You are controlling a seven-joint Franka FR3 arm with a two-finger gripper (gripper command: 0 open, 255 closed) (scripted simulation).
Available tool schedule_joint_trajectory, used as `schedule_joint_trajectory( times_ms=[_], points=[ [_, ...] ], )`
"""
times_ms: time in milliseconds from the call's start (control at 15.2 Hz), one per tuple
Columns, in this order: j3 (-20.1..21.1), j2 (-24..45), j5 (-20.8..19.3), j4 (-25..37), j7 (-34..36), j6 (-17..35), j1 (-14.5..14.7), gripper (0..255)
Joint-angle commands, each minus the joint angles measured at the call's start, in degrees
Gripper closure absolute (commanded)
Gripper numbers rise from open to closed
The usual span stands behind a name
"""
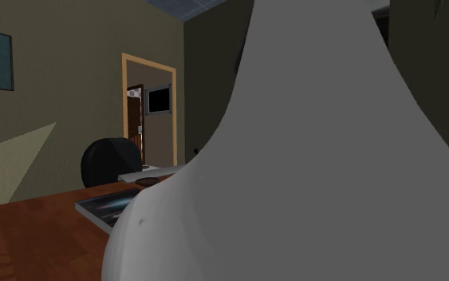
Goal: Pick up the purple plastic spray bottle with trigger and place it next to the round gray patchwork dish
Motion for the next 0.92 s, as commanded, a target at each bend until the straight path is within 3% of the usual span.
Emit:
schedule_joint_trajectory(
  times_ms=[0,594,660,858],
  points=[
    [-0.17,0.92,0.74,-0.89,-0.59,2.0,0.86,0],
    [-0.32,1.85,1.38,-1.37,-0.97,3.5,1.6,0],
    [-0.32,1.85,1.38,-1.37,-0.97,3.5,1.6,255],
    [-0.32,1.85,1.38,-1.37,-0.97,3.5,1.6,255]
  ],
)
